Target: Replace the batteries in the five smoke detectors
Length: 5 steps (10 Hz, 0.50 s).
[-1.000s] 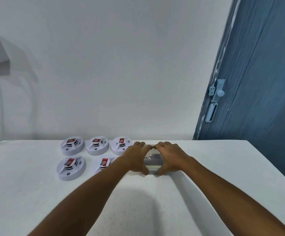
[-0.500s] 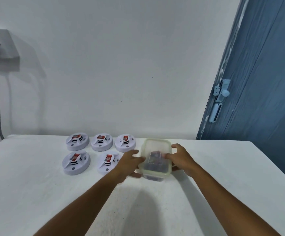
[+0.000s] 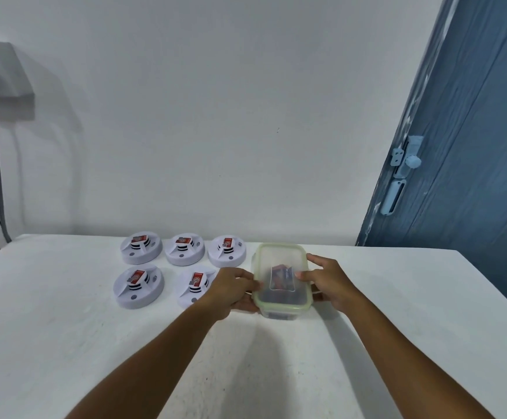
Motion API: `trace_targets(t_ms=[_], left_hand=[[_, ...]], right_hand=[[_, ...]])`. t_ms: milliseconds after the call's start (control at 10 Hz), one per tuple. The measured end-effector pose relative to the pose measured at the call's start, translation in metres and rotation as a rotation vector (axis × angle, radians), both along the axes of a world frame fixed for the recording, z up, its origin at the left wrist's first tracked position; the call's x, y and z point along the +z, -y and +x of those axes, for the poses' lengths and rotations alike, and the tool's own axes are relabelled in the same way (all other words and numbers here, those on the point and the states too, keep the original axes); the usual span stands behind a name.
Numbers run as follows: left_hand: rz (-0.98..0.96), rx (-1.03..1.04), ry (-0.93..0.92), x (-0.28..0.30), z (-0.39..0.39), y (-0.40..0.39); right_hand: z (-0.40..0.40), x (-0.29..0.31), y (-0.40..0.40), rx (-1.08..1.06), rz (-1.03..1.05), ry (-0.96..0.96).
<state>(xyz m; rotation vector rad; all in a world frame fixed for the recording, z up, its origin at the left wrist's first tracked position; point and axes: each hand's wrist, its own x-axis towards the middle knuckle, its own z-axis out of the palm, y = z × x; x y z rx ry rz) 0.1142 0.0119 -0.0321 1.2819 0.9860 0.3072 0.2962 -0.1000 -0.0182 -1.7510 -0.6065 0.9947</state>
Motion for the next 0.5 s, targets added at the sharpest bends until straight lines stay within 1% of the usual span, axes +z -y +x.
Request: trace_targets(t_ms=[200,300,400,500], left_hand=[[0.006,0.103,0.014,0.004,0.014,-0.004],[-0.014,0.137,0.030,0.006,0.017,-0.002],[-0.037,0.154,0.033,0.009,0.016,0.003],[0.075,0.185,-0.013,0.007,0.018,0.013]], right_hand=[[0.012,-0.002,-0.022,-0.074,0.022,-0.087],[0.016,-0.004,-0.027,-0.093,0.043,-0.093],[0.015,-0.011,-0.028,-0.092,0.035,-0.072],[0.015,-0.016,-0.030,-0.121,0.015,0.080]])
